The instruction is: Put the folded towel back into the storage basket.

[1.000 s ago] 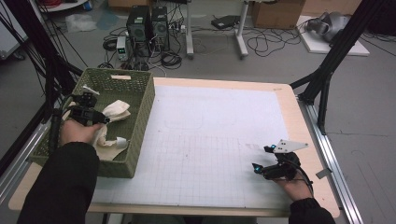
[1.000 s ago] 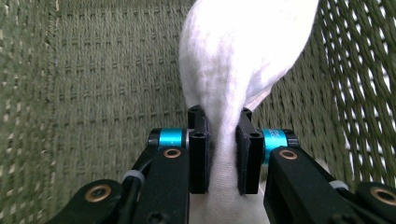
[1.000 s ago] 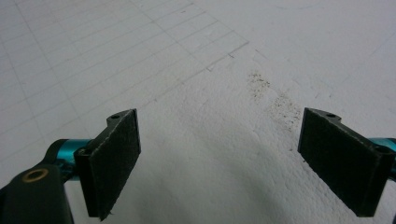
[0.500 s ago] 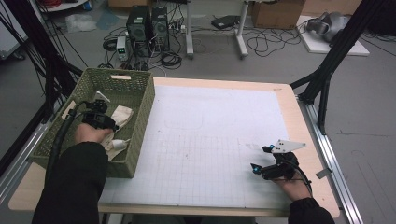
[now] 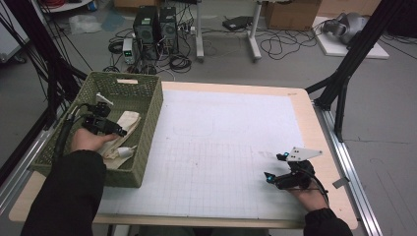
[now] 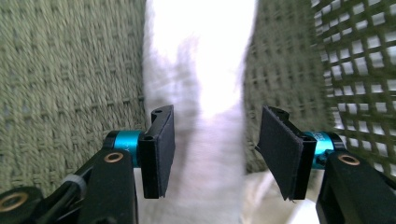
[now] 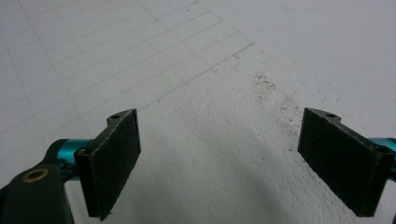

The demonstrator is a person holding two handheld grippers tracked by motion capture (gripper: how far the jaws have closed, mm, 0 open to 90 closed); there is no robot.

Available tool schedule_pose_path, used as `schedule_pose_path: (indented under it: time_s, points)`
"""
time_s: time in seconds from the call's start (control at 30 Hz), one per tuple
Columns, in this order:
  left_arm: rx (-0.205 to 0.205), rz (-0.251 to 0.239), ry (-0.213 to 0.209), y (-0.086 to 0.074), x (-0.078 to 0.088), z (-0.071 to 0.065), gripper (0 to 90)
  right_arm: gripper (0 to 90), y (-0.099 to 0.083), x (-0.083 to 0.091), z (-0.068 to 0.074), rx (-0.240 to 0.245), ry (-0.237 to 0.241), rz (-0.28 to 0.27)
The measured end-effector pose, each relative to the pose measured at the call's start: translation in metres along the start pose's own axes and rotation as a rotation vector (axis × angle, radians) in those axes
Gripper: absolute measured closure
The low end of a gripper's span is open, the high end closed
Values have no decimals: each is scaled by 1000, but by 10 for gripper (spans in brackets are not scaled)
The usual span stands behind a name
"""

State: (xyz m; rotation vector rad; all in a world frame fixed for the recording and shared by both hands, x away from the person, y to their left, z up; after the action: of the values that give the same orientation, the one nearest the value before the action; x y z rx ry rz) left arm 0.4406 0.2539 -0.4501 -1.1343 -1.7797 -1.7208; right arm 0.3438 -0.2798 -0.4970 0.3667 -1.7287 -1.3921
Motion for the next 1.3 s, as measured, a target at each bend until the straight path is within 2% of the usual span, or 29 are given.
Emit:
schedule_pose_path:
  time_s: [0.07, 0.13, 0.17, 0.2, 0.27, 0.33, 0.43, 0.53, 0.6, 0.67, 0.73, 0.8, 0.9, 0.97, 1.07, 1.1, 1.17, 1.2, 1.3]
  points:
    - [-19, 10, 4, 0, 5, 1, 461, 124, 0, 0, 0, -2, 0, 0]
    - [-42, 46, 27, -5, 8, 5, 476, 124, 0, 0, 0, 1, 0, 1]
    - [-39, 63, 32, -8, 8, 7, 478, 124, 0, 0, 0, 1, 0, 3]
    - [-34, 73, 25, -10, 7, 7, 485, 124, 0, 0, 0, 1, 1, 3]
    - [-44, 98, 46, -14, 4, 8, 519, 124, -1, 0, 0, 1, 1, 5]
    - [-47, 126, 35, -18, 0, 7, 531, 125, -1, -1, -1, 6, 1, 8]
    - [-60, 152, 40, -22, -7, 5, 577, 125, -1, -1, -1, 6, -1, 8]
    - [-66, 175, 68, -28, -16, 7, 670, 125, -2, -2, -1, 4, 3, 13]
    - [-81, 184, 69, -31, -20, 6, 755, 125, -2, -2, 0, 8, 5, 13]
    - [-72, 181, 80, -30, -20, 7, 828, 125, -2, -2, 0, 4, 4, 12]
    - [-62, 181, 80, -29, -19, 7, 851, 125, -1, -2, -1, 4, 4, 9]
    - [-45, 156, 85, -25, -18, 8, 859, 125, -1, -2, -1, 3, 3, 10]
    - [-2, 84, 88, -15, -18, 7, 861, 125, -2, -2, -1, 3, 4, 13]
    - [20, 8, 87, -4, -18, 4, 862, 125, -2, -2, -1, 2, 5, 11]
    - [56, -78, 90, 9, -17, 1, 860, 125, -1, -2, -1, 5, 3, 11]
    - [55, -85, 89, 11, -19, -1, 854, 125, -1, -3, -1, 9, 4, 11]
    - [56, -49, 50, 8, -25, -6, 801, 125, -2, -3, 0, 5, 6, 15]
    - [43, -26, 44, 4, -29, -8, 780, 125, -2, -3, 0, 6, 7, 14]
    - [32, 5, 33, 0, -29, -9, 636, 125, -2, -3, 0, 8, 8, 16]
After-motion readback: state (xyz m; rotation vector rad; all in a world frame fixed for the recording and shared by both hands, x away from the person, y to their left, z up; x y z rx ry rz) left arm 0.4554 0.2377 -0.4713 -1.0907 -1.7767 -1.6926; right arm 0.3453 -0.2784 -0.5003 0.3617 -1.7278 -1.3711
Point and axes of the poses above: each handheld gripper's, and its own axes: x roughly backward along the jaws, y roughly out of its top, z roughly to its left, the point moved 9 cm from there along -x, roughly forward along the jaws, and after that the axes turned 13 degrees about -z, right-handed, at the moved point
